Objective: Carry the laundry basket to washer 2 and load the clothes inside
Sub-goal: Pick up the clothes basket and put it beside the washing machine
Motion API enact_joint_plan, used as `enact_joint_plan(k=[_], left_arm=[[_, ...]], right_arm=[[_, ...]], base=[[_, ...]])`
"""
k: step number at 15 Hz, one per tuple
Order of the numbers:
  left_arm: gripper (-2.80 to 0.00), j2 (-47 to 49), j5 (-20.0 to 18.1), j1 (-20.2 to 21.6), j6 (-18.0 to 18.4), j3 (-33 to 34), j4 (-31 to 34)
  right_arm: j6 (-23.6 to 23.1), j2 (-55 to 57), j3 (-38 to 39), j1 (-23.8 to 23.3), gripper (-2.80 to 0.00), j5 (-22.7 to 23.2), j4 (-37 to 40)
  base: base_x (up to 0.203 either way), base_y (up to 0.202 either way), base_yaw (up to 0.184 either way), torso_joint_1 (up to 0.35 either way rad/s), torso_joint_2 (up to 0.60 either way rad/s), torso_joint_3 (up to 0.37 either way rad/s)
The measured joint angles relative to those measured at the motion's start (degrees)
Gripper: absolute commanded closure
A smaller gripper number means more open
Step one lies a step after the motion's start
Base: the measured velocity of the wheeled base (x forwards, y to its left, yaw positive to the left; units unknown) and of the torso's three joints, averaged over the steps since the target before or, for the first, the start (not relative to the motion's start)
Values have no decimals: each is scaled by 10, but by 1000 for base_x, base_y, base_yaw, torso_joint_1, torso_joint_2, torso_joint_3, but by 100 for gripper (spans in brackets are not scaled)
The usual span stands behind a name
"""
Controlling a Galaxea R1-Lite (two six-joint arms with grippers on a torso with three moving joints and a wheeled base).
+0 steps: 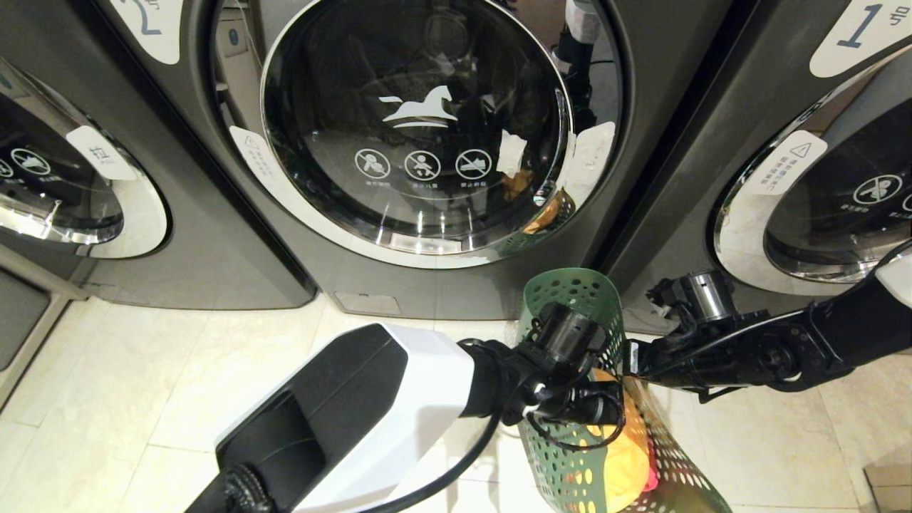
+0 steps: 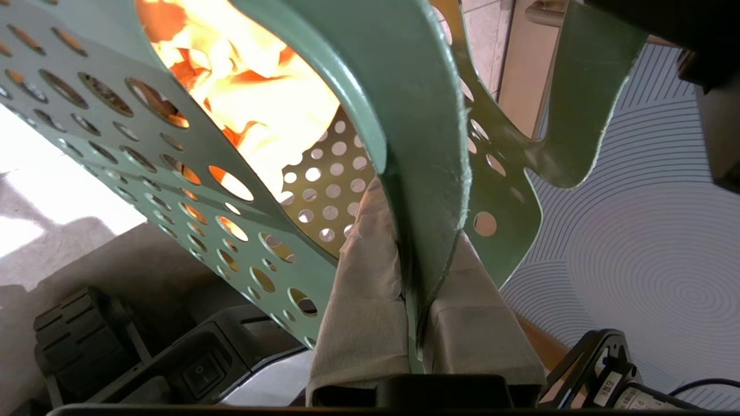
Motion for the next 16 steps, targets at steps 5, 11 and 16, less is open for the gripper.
enact_joint_plan(k=[5,11,16], left_arm=[[-280,0,0,-1,1,0,18],[-280,0,1,0,1,0,48],[-280,-13,56,4,7,-1,160]], right_arm=[[-1,-3,12,0,0,0,0],[0,-5,22,0,0,0,0],[1,-8,29,0,0,1,-1]], base=[[0,0,0,0,0,0],[0,0,0,0,0,0],[0,0,0,0,0,0]])
